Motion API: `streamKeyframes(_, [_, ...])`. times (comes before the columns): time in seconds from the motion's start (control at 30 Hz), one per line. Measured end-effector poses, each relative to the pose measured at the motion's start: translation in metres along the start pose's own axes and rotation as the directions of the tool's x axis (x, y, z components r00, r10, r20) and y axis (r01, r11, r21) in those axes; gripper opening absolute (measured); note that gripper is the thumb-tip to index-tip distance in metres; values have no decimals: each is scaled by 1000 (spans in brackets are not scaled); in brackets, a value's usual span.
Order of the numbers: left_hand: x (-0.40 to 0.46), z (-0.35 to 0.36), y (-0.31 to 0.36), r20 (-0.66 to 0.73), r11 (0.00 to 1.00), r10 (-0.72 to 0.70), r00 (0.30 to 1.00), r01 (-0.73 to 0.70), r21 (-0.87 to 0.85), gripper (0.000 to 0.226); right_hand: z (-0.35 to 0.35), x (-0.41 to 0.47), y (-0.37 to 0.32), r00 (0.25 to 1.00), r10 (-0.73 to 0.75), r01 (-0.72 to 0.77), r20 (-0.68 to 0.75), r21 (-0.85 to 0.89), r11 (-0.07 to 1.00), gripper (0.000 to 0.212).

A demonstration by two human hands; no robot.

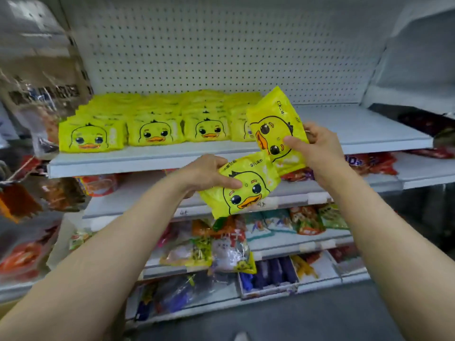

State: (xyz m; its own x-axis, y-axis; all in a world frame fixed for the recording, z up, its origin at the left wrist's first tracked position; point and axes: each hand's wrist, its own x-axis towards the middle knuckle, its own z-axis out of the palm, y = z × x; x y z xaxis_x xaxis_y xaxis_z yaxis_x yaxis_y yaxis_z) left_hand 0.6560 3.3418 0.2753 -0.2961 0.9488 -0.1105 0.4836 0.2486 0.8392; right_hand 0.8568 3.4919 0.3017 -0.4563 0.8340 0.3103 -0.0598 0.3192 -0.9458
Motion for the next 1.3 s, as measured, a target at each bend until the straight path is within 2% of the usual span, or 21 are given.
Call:
streamKeyframes(0.1, [47,0,29,27,996,55,998,-57,72,54,-31,31,3,999,9,-8,-36,30,1000,24])
streamKeyframes(0.17, [81,2,44,23,991,62,998,-64,117,70,-51,55,7,998,6,-4,-62,28,1000,24])
streamKeyframes(0.23, [116,4,59,44,995,37,998,-41,88,78,-73,82,11,996,0,0,-86,0,1000,28])
streamKeyframes(0.33, [167,5,81,95,993,13,995,-24,120,105,-100,130,17,995,4,-5,-103,-16,1000,29])
streamKeyframes(0.37, [185,3,88,116,993,4,993,-18,116,104,-107,148,18,994,2,-4,-109,-18,1000,31])
streamKeyframes(0.5, [248,-4,125,150,983,1,989,-28,180,47,-129,217,28,990,-37,34,-139,-24,999,33])
streamKeyframes(0.53, [262,-4,135,141,982,4,990,-30,188,42,-133,232,30,988,-51,48,-148,-26,999,32])
streamKeyframes(0.6, [293,-6,150,110,973,15,994,-39,228,47,-144,261,34,983,-79,77,-165,-19,997,28])
streamKeyframes(0.7, [338,-8,165,79,958,19,997,-41,284,34,-158,298,42,975,-108,111,-193,4,994,23])
streamKeyframes(0.83, [389,-8,169,-5,928,-5,1000,6,372,44,-172,332,60,973,-119,121,-199,2,993,26])
streamKeyframes(1.03, [452,-9,161,-129,880,35,991,30,474,46,-179,376,80,987,-116,118,-116,10,993,25])
streamKeyframes(1.2, [484,-11,141,-187,857,46,981,57,512,35,-186,409,87,993,-113,113,-31,5,994,25])
streamKeyframes(1.3, [496,-16,129,-270,834,84,959,81,546,40,-189,422,92,992,-130,130,3,-6,992,25])
